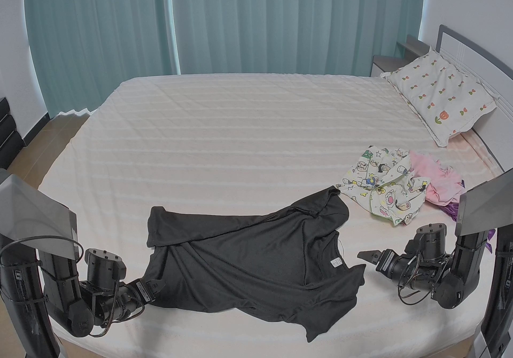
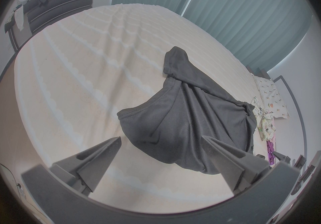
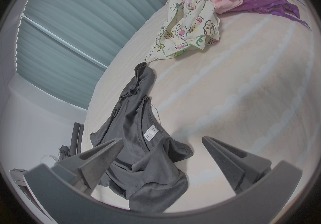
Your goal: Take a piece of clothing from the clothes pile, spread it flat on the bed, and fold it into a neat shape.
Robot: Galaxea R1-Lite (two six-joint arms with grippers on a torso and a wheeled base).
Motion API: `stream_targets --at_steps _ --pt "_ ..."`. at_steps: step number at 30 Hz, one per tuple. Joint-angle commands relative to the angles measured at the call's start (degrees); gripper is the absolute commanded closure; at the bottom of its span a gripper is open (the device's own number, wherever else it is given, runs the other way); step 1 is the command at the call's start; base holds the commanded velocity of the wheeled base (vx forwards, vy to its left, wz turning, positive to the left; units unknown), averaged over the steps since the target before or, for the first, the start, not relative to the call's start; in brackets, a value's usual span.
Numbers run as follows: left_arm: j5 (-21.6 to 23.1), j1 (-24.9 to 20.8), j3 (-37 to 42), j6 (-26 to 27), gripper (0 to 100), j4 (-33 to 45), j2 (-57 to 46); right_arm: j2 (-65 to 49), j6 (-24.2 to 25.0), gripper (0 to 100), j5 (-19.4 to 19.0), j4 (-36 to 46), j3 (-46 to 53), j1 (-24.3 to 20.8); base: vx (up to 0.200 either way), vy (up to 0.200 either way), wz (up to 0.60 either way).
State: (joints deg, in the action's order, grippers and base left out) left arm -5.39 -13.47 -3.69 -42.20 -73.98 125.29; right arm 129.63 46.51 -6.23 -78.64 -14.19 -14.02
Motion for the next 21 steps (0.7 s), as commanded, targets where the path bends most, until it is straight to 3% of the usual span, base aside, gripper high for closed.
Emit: stream_targets --at_steps 1,8,13,21 --pt "-0.1 -0.2 0.1 -0.4 0 0.0 0.3 0.6 0.0 0 -0.1 -1.2 1.8 -0.3 -0.200 0.000 0.00" --pt "-0.1 0.0 -0.4 -1.0 0 0.0 0.5 0.9 0.1 0 0.0 -2.6 2.9 -2.0 -0.200 0.000 0.00" --pt "-1.2 0.0 -4.6 -5.3 0 0.0 1.7 0.9 0.3 0 0.0 -2.6 2.8 -2.4 0.000 0.000 0.00" --pt "-6.8 0.0 -12.2 -5.3 0 0.1 7.8 1.0 0.4 0 0.0 -2.6 2.3 -4.0 0.000 0.000 0.00"
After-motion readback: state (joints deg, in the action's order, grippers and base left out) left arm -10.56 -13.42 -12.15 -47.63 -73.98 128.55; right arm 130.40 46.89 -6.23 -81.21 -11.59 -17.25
